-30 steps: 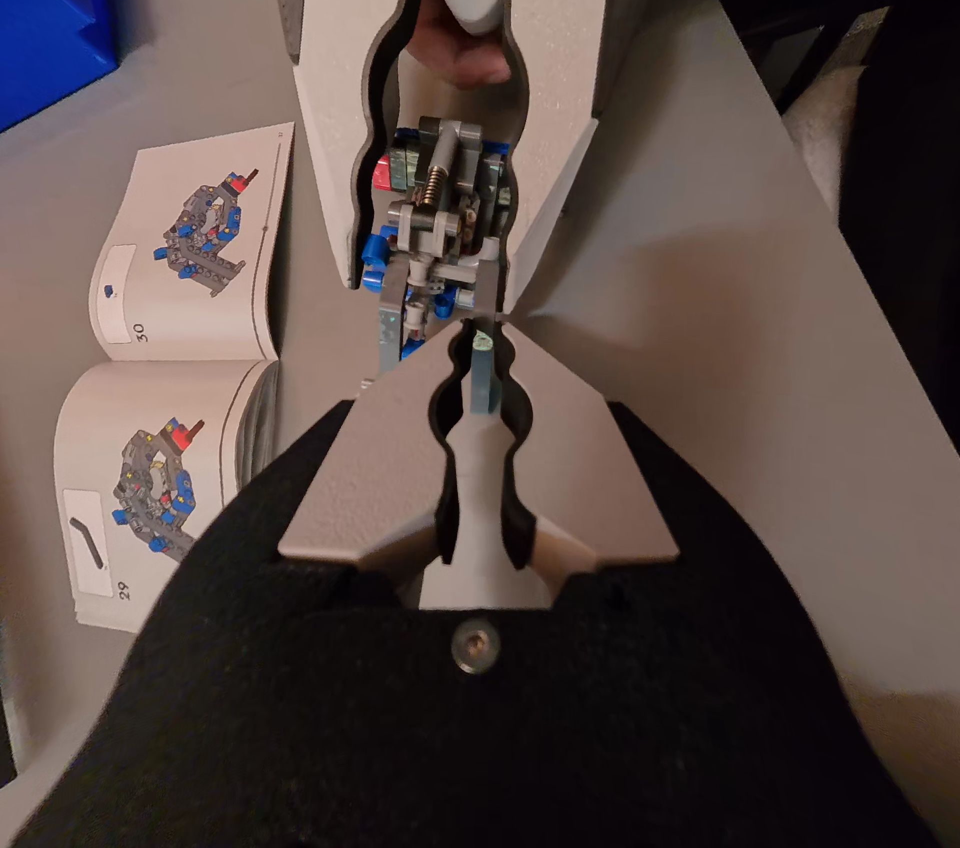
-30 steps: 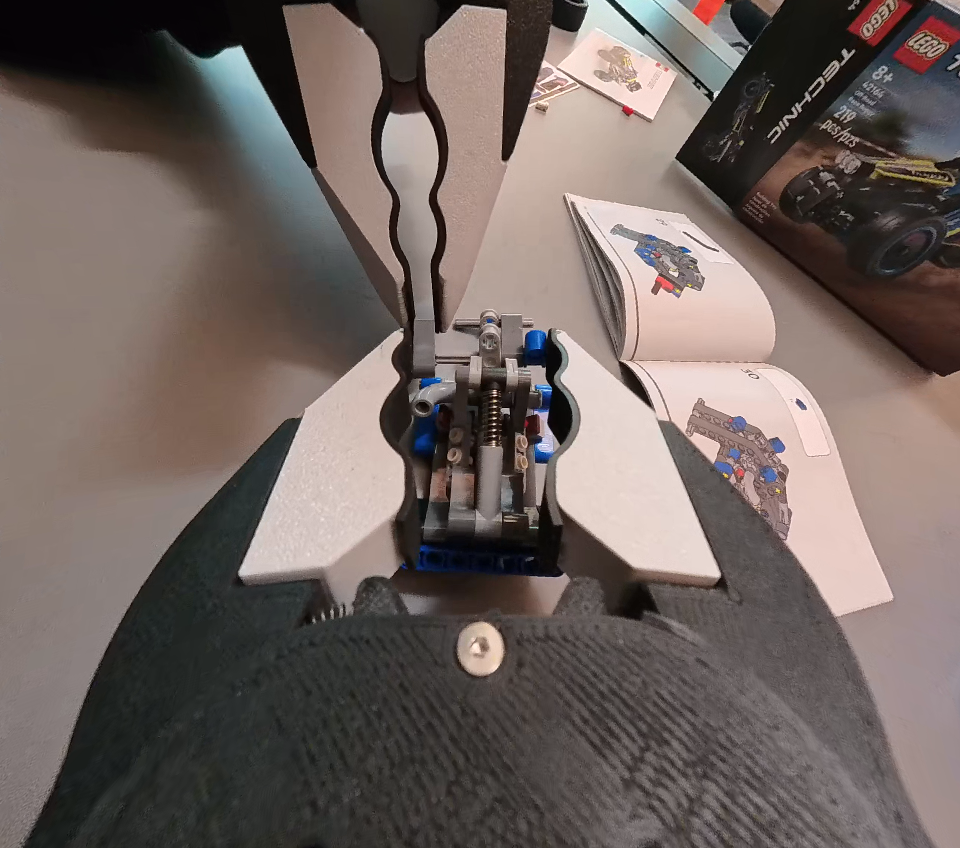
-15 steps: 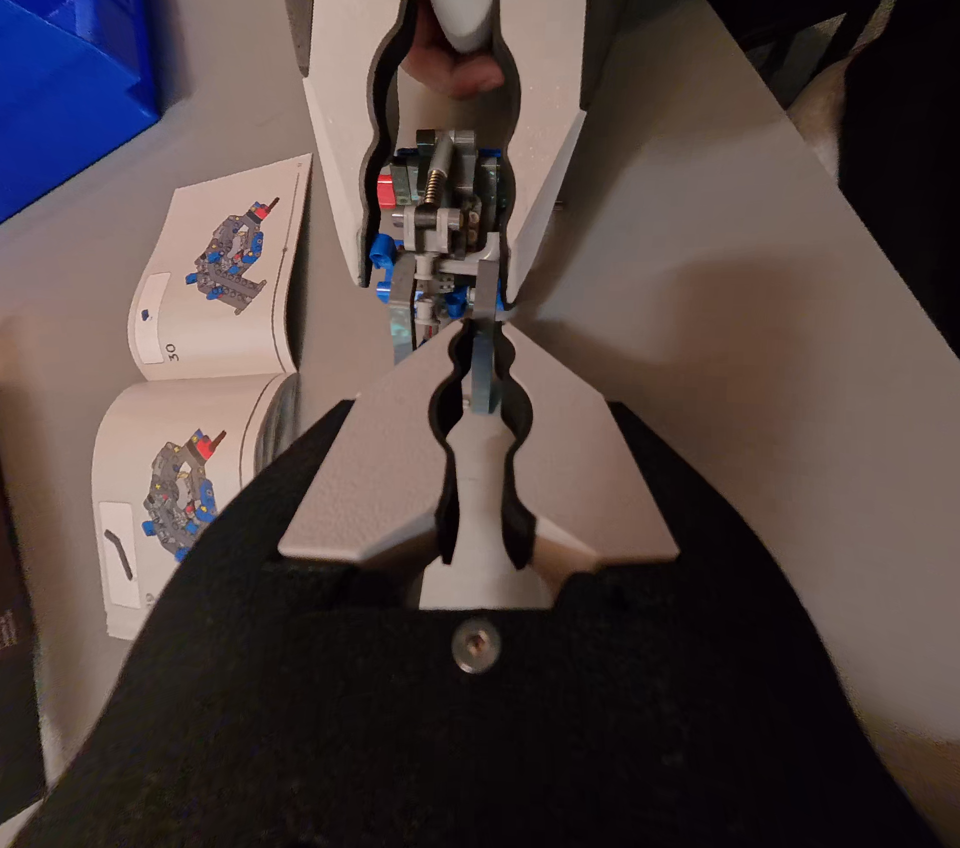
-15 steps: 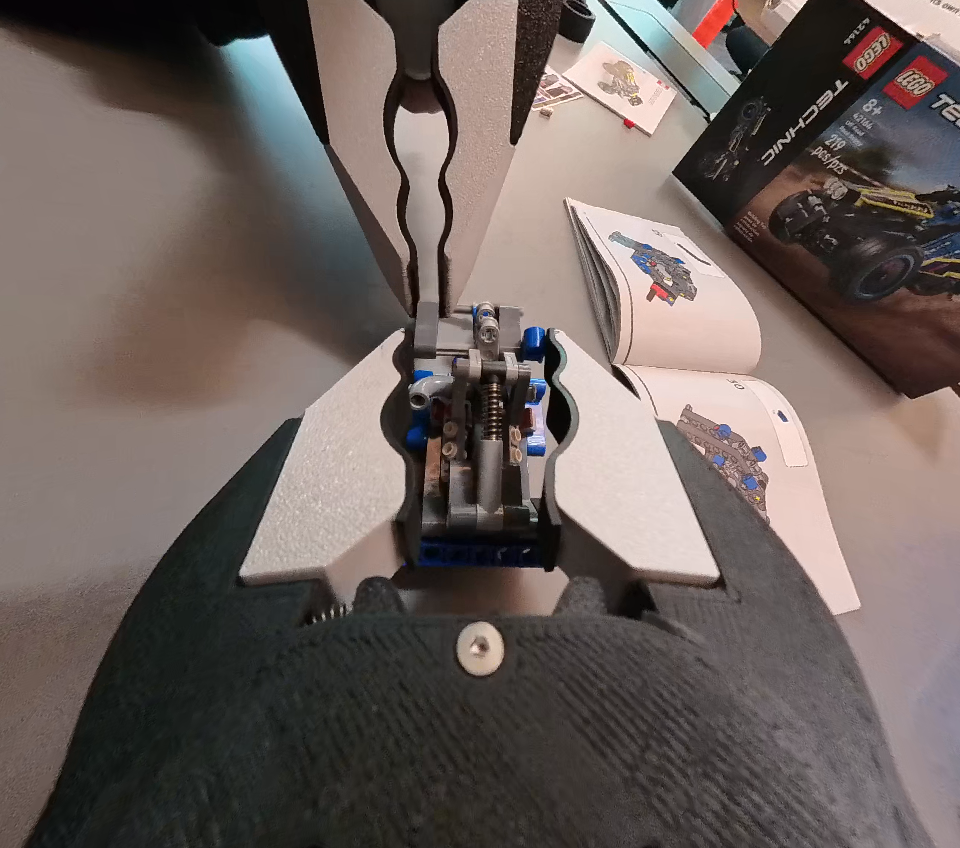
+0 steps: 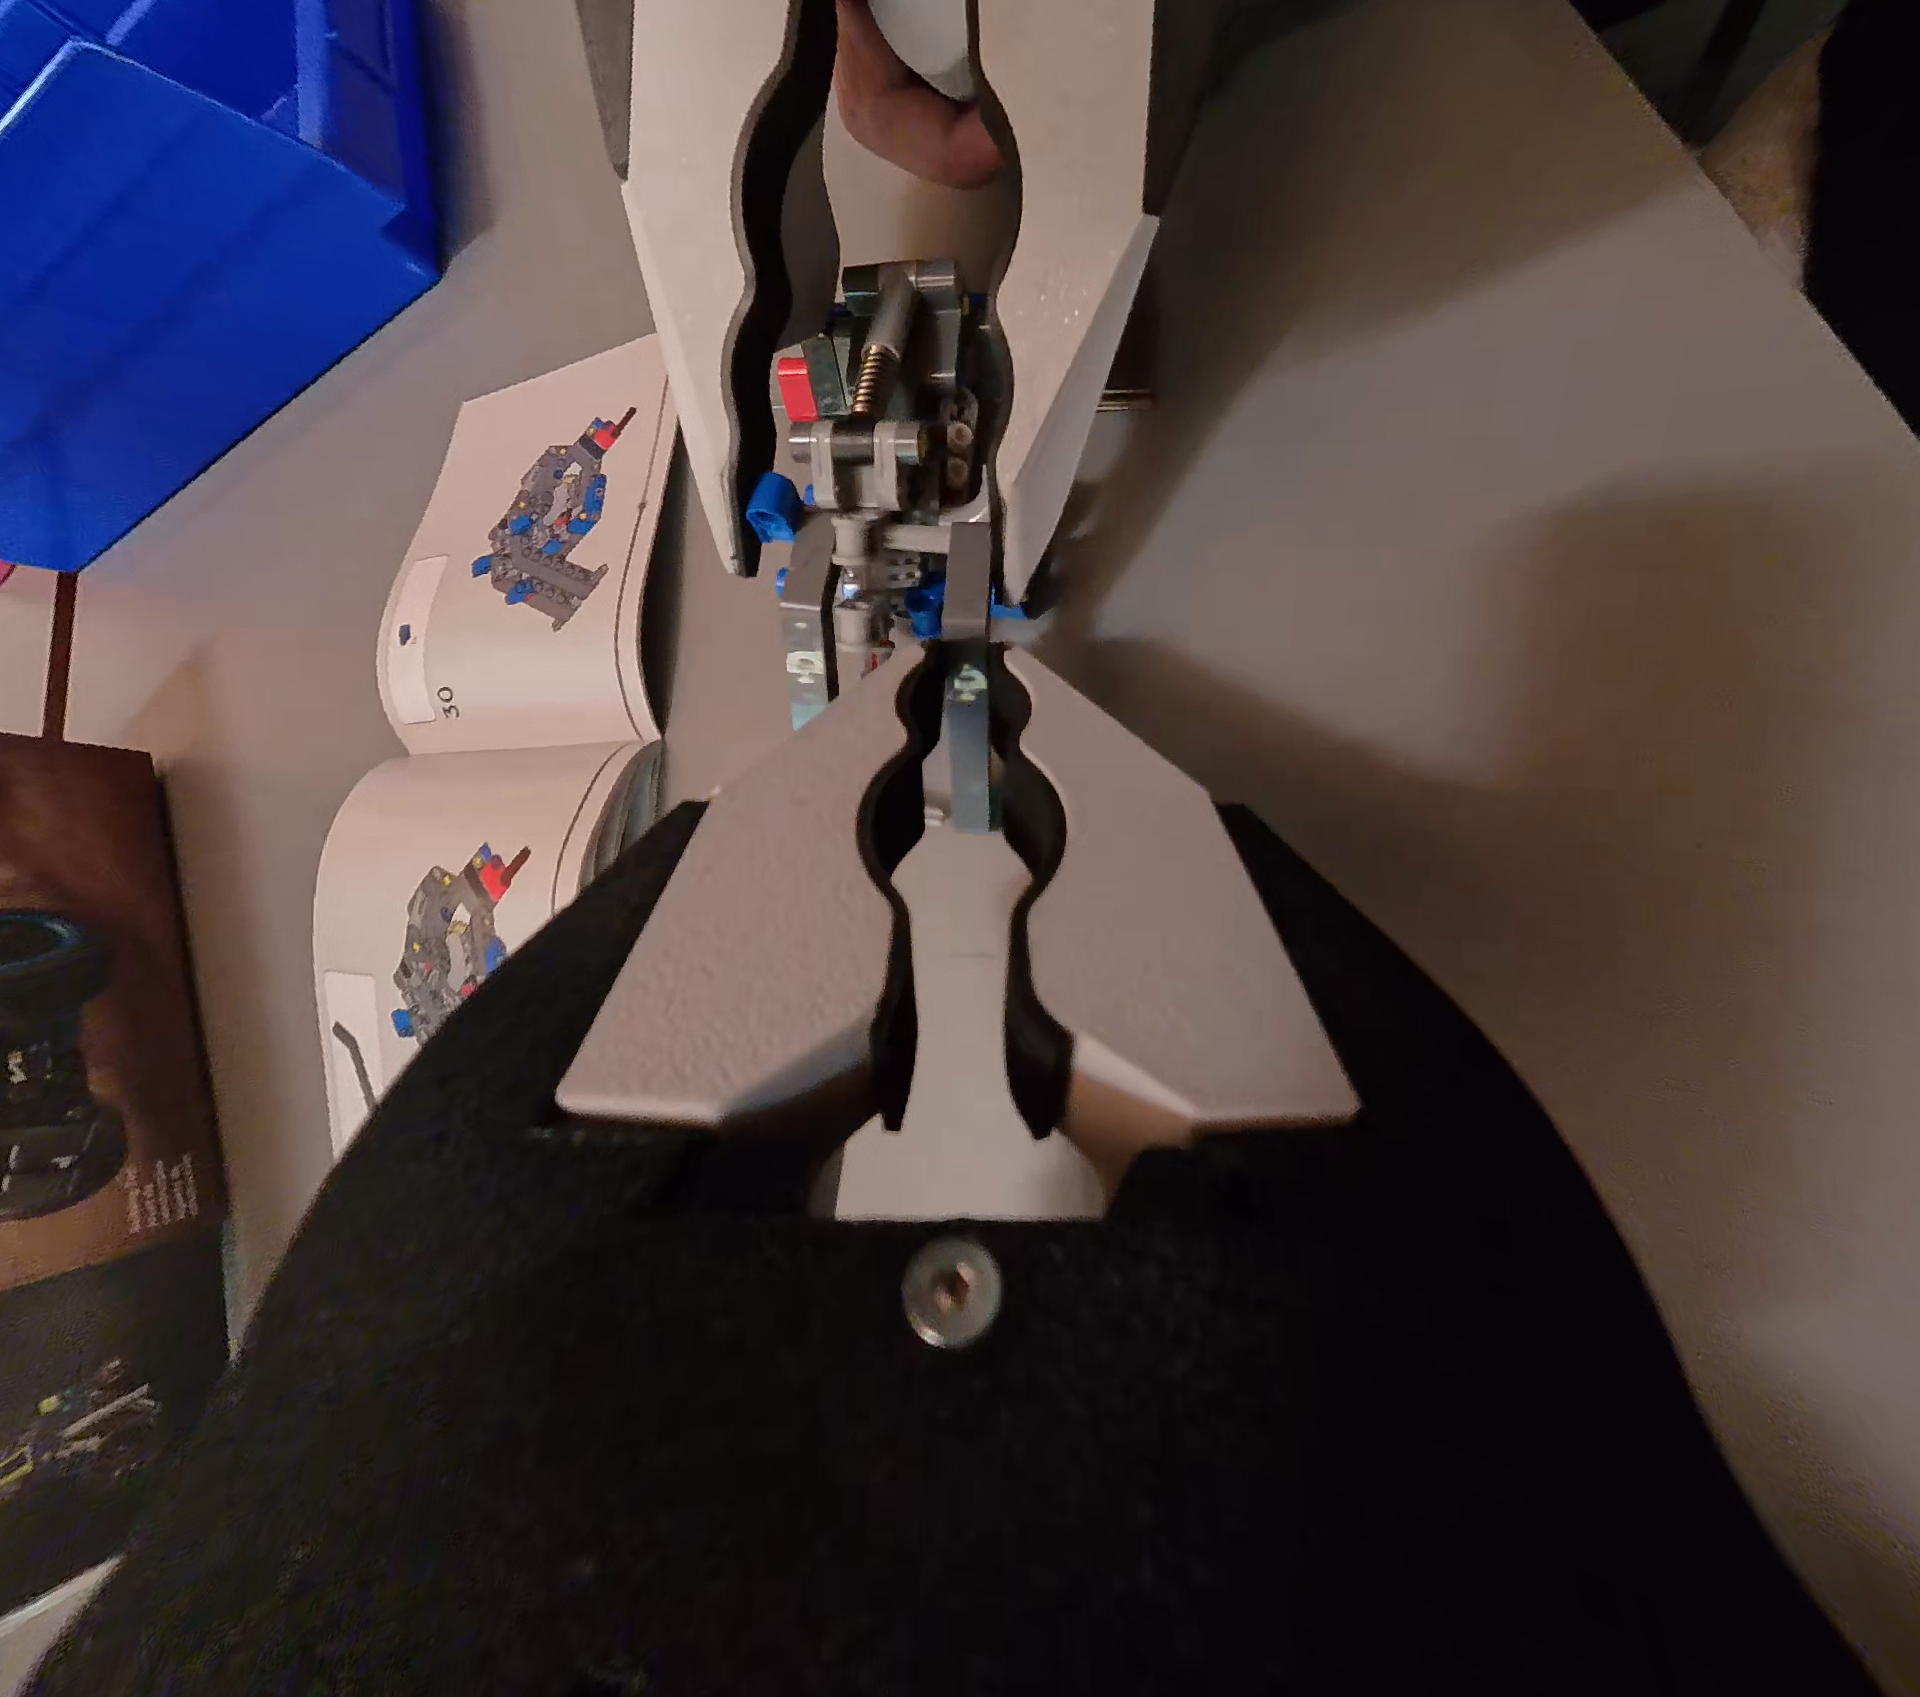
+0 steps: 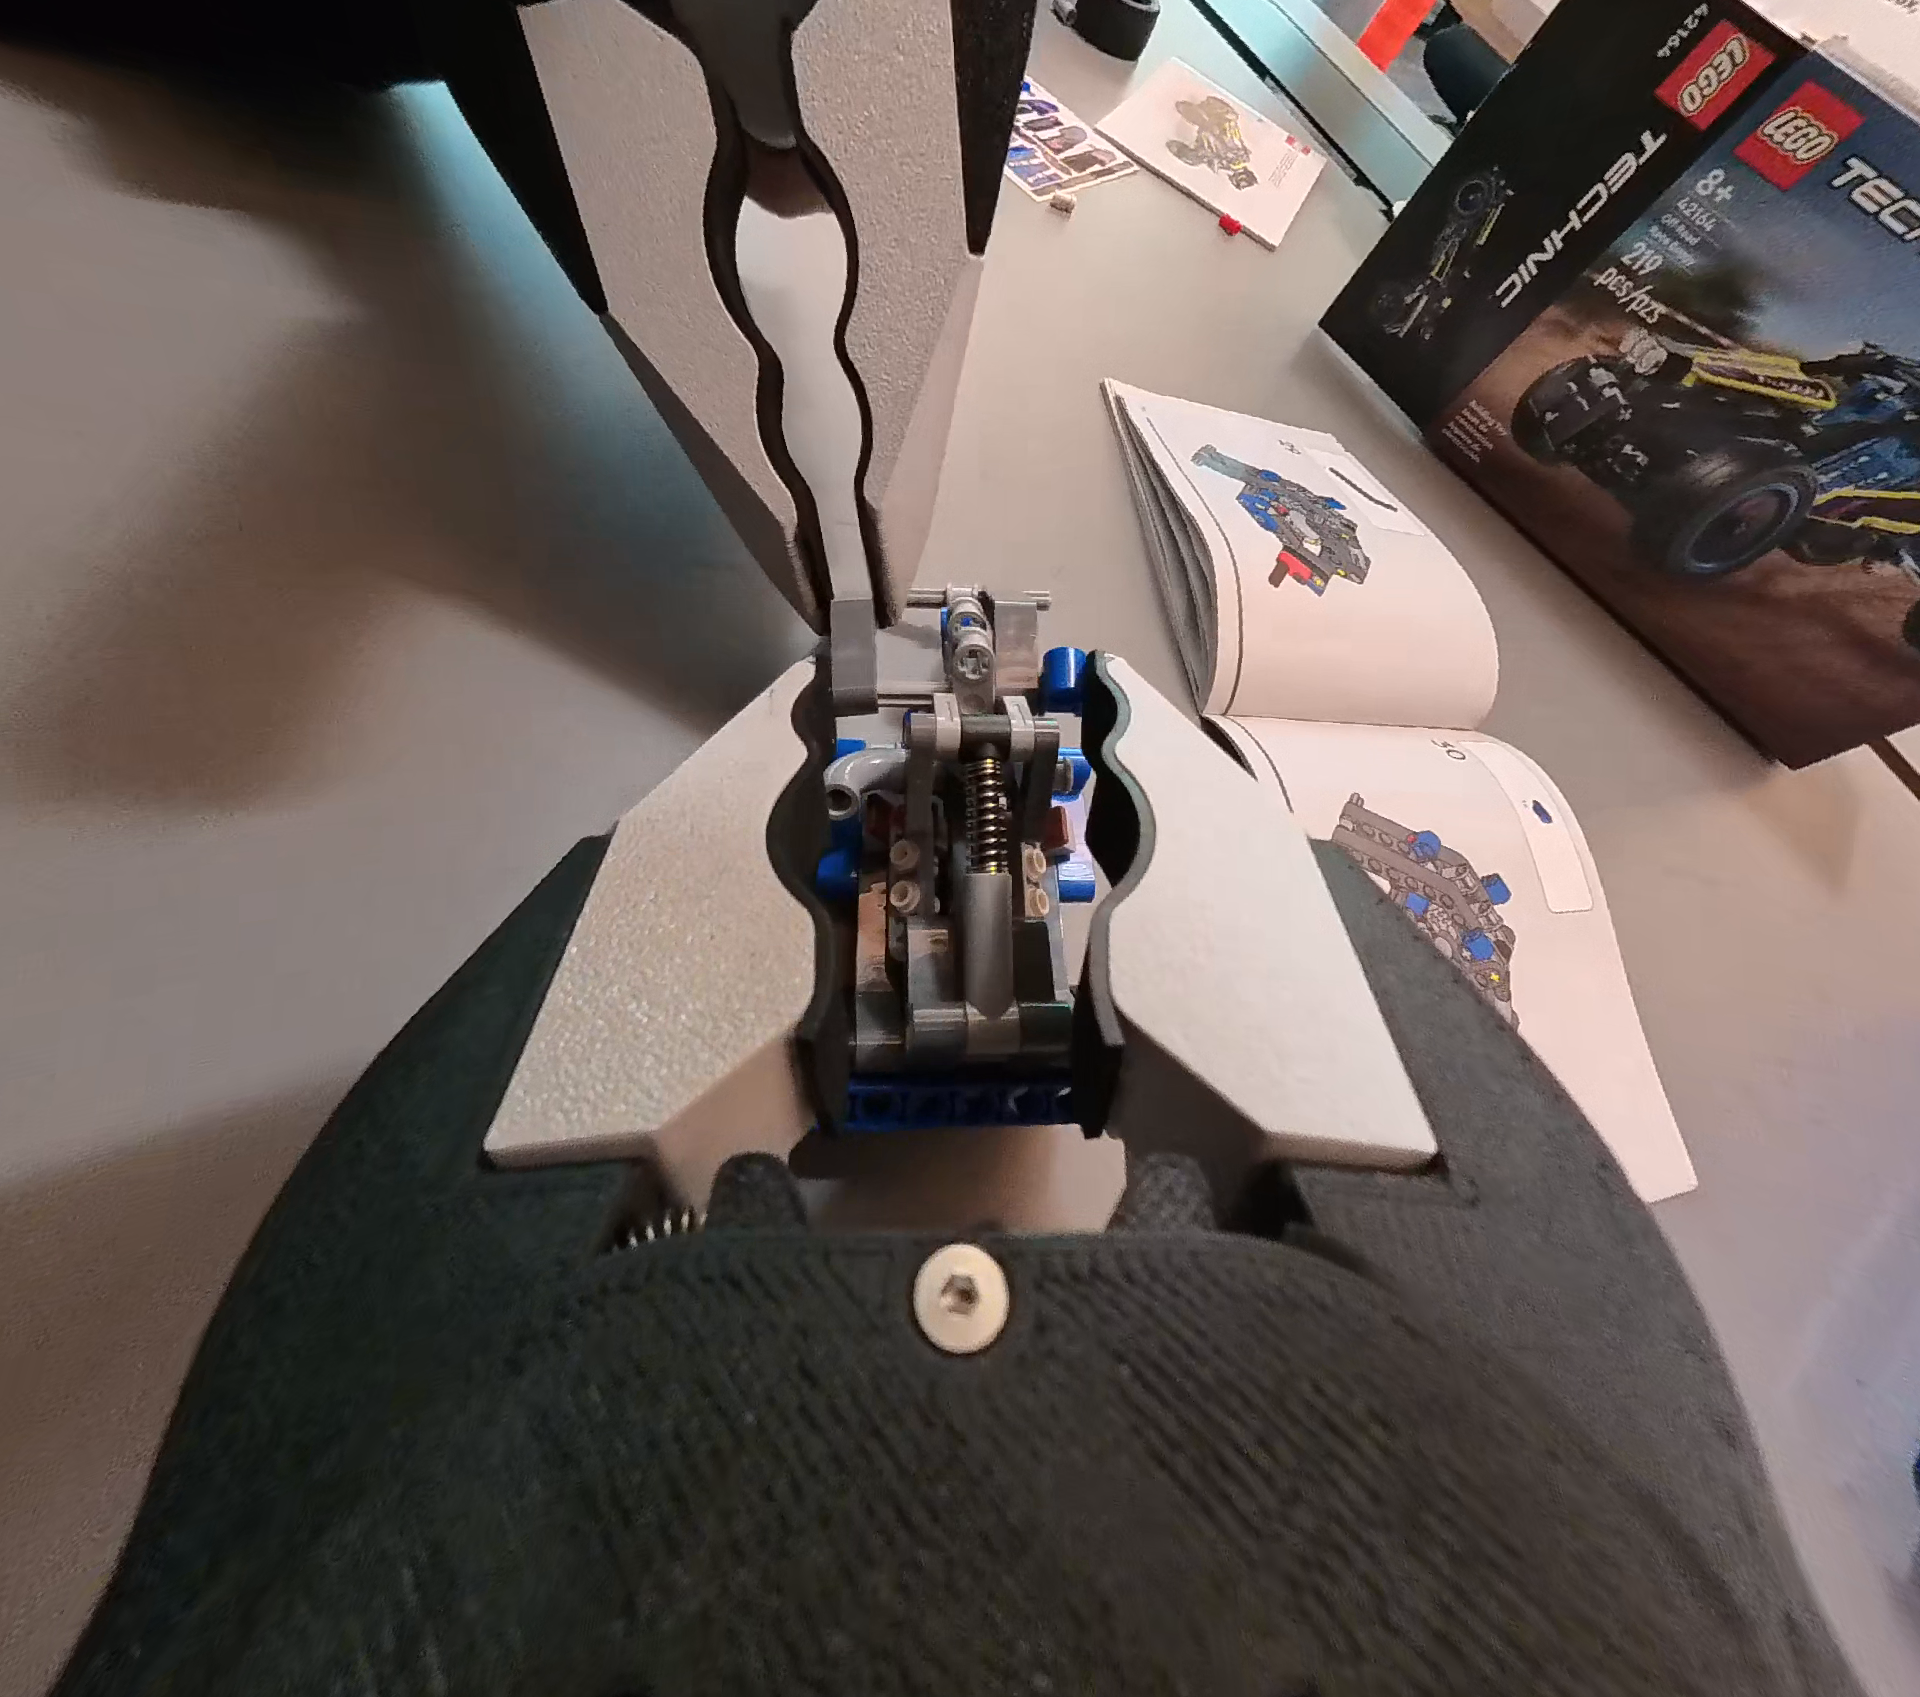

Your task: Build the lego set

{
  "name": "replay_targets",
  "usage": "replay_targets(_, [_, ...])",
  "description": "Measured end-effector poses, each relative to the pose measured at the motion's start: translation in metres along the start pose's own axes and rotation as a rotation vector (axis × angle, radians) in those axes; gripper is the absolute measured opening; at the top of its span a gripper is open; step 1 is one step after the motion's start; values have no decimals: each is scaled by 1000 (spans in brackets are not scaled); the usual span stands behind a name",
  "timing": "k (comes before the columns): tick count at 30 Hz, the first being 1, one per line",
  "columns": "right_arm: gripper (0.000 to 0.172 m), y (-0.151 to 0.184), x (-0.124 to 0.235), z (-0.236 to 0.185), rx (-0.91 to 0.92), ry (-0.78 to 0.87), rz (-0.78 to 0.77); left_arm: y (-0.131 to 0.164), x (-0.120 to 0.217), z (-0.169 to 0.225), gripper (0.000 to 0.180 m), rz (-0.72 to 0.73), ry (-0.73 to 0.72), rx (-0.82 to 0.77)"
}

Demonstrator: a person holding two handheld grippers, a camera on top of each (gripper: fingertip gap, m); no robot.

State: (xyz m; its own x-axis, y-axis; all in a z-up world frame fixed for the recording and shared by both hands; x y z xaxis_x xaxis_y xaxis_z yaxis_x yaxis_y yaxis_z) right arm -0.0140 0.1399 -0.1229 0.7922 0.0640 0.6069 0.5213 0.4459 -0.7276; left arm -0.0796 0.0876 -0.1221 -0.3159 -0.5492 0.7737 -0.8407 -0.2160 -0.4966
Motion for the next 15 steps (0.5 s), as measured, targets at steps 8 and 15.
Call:
replay_targets(8, [46, 0, -1, 2, -8, 8, -2, 0, 6, -8, 38, 39, -70, 29])
replay_targets(15, [46, 0, 0, 0, 4, -13, 6, 9, -4, -12, 65, 40, 20, 135])
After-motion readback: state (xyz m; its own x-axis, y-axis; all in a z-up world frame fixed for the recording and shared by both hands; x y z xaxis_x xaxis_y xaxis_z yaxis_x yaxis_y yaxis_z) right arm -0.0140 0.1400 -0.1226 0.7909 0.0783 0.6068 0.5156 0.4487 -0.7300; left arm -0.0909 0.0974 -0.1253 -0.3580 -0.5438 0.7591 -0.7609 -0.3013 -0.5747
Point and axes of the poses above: each gripper's, where its closed fingertips meet, x back along the fingers, y out of its underside, z = x × y across the jaws, the point moved 5 cm from there along x, back along the fingers, and after that the axes turned 13 degrees about -z, right-handed, at the moved point
